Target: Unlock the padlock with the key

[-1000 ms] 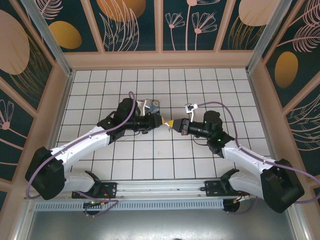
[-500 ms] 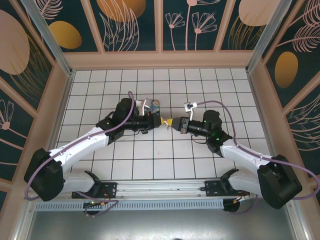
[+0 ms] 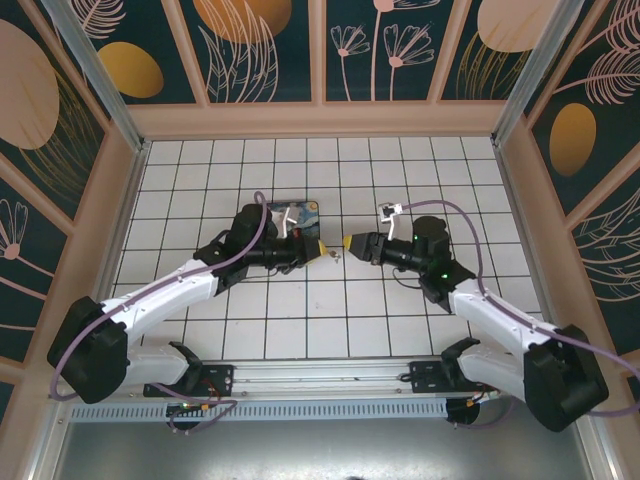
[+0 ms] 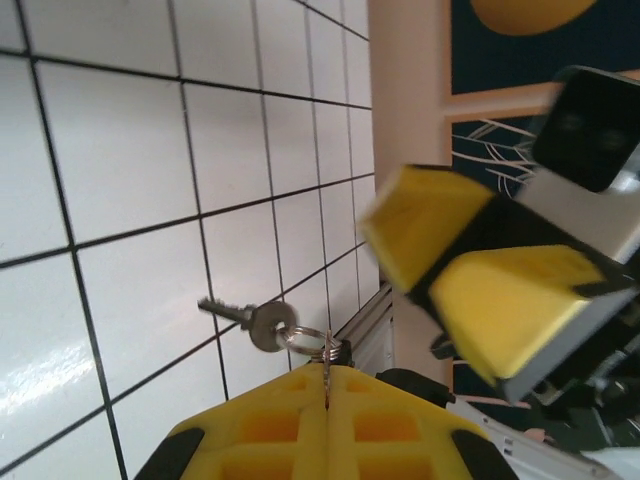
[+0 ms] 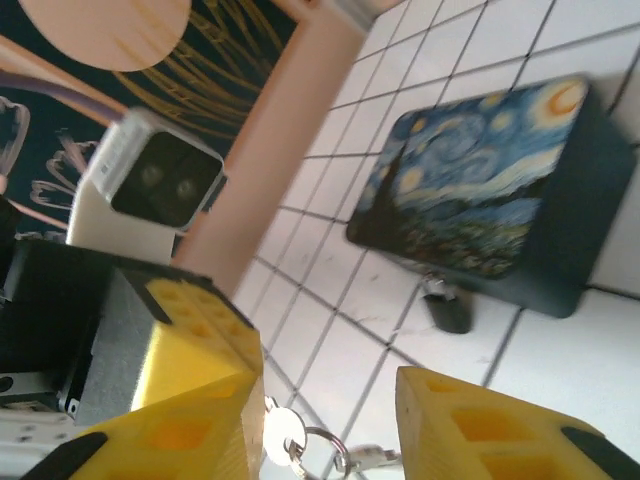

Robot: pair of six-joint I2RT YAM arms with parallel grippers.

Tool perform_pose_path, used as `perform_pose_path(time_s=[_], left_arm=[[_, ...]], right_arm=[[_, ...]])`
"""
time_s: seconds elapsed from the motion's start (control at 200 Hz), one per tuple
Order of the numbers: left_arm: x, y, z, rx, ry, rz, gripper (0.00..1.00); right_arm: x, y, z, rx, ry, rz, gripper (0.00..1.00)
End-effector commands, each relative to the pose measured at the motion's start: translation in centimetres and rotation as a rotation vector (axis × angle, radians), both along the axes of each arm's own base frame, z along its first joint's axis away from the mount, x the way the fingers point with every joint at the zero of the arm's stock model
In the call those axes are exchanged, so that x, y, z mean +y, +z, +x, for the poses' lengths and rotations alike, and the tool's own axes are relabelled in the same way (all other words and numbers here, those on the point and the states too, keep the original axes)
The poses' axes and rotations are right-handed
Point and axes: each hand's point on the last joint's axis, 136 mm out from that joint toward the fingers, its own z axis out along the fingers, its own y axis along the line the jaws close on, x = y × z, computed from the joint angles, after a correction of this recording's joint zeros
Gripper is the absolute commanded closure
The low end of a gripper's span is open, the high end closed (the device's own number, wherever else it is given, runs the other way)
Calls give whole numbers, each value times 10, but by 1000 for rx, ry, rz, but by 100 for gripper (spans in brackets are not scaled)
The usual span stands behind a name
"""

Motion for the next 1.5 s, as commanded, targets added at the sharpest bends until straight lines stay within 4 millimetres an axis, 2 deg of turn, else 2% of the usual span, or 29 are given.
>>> perform_pose_path(time_s=[0.0, 0.07, 0.13, 0.245, 0.52, 0.671, 0.976, 1.071, 1.186, 1.391, 1.491], left_arm=[[4, 7, -2, 81, 42, -55, 100], [8, 5, -2, 129, 63, -61, 100], [11, 4, 0, 164, 81, -72, 100], [13, 4, 4, 213, 105, -87, 100], [12, 10, 10, 232, 107, -77, 100], [10, 13, 13, 225, 102, -79, 100], [6, 15, 13, 211, 75, -76, 100], [5, 19, 14, 200, 66, -79, 100], [4, 19, 14, 197, 61, -81, 100], [3, 20, 15, 200, 59, -82, 100], [3, 18, 15, 201, 61, -78, 100]], right_arm=[[-12, 10, 8, -195, -38, -188, 61], [-9, 14, 3, -300, -1, -240, 61], [3, 15, -8, -398, 46, -281, 59], [16, 12, -17, -556, 74, -366, 58], [34, 2, -26, -791, 57, -528, 58], [38, -5, -26, -828, 73, -590, 55], [42, 1, -15, -921, 16, -676, 55], [44, 1, -13, -932, 10, -692, 59], [46, -2, -13, -933, 21, -704, 71], [53, 2, -16, -954, 16, -698, 73], [49, 6, -13, -965, -30, -708, 69]])
